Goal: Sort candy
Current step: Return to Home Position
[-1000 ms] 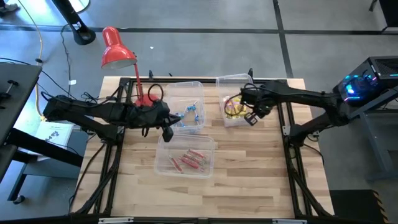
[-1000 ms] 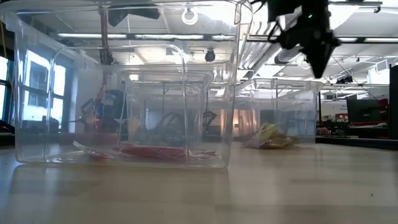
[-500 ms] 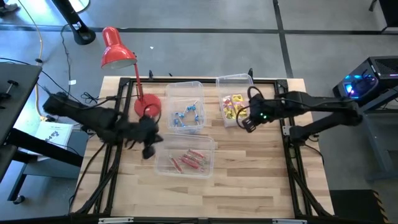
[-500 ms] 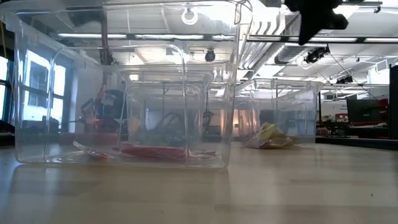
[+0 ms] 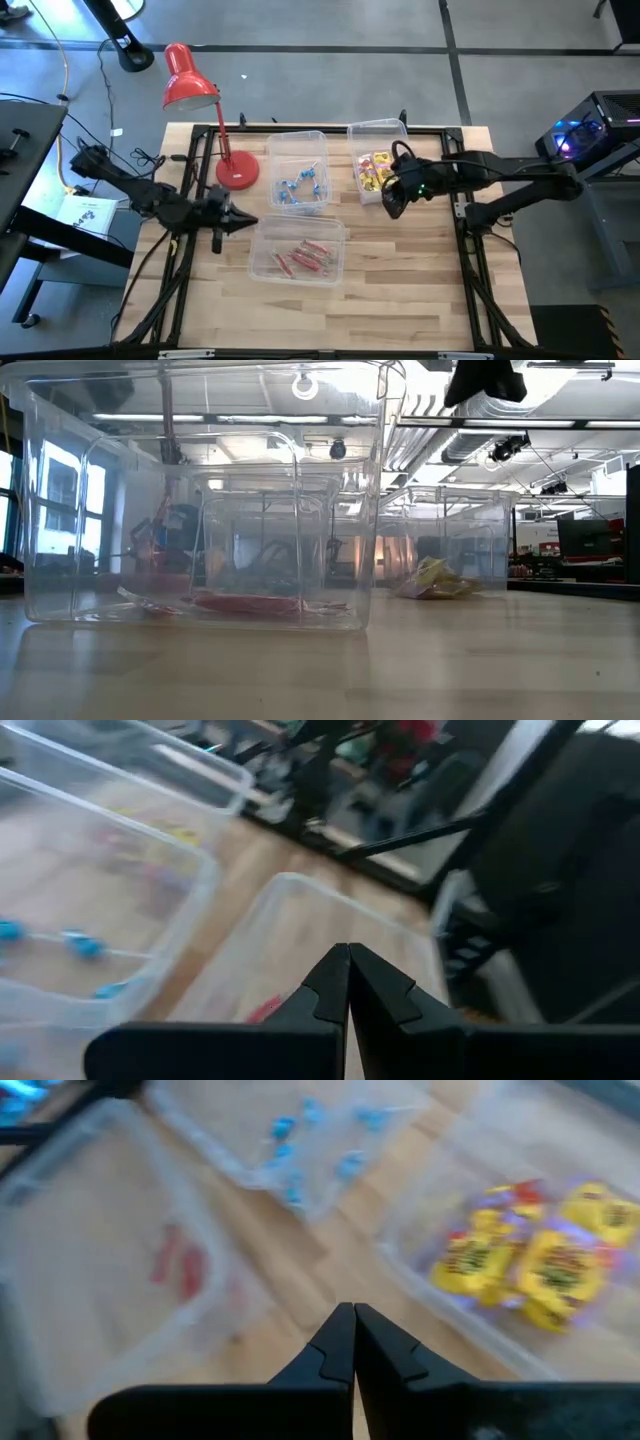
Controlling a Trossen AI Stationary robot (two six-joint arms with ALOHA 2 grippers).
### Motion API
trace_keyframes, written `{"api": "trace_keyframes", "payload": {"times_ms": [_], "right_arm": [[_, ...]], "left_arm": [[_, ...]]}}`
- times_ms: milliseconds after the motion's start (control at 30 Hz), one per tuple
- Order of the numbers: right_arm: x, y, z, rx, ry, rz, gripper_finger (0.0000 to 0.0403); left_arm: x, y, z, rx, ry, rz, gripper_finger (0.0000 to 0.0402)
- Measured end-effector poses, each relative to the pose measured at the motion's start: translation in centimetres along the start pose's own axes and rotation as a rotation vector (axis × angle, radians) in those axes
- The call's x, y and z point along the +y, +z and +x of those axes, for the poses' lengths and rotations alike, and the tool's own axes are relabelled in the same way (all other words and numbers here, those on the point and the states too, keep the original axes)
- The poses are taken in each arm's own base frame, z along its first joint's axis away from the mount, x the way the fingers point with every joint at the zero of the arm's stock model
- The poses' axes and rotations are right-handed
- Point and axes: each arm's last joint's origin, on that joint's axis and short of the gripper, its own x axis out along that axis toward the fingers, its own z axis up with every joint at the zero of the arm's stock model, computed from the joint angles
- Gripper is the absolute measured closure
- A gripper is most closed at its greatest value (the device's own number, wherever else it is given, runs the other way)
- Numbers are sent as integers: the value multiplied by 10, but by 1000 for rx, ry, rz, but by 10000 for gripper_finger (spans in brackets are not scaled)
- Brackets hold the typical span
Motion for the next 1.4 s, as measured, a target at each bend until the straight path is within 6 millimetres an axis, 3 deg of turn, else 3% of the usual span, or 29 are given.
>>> {"api": "trace_keyframes", "payload": {"times_ms": [100, 233, 500, 600, 767, 1000, 1233, 1400], "right_arm": [[8, 1, 3, 32, 99, 13, 403], [27, -11, 20, 113, 103, 8, 403], [69, -29, 48, 88, 154, 9, 403], [70, -28, 47, 83, 156, 66, 403], [62, -20, 35, 6, 153, 142, 403], [48, -11, 6, -141, 152, 222, 403], [37, -29, -11, -154, 33, 251, 403], [35, -46, -6, -95, 34, 256, 403]], "left_arm": [[13, -19, 3, -4, -53, -66, 401], [23, -36, 2, 37, -65, -108, 401], [32, -29, -10, -87, -36, 70, 401], [42, -33, -8, -156, -25, 111, 401], [57, -43, -4, -276, -163, 105, 401], [77, -67, -1, -232, -240, 51, 401], [88, -80, 0, -228, -273, -6, 402], [91, -78, 0, -254, -226, -37, 402]]}}
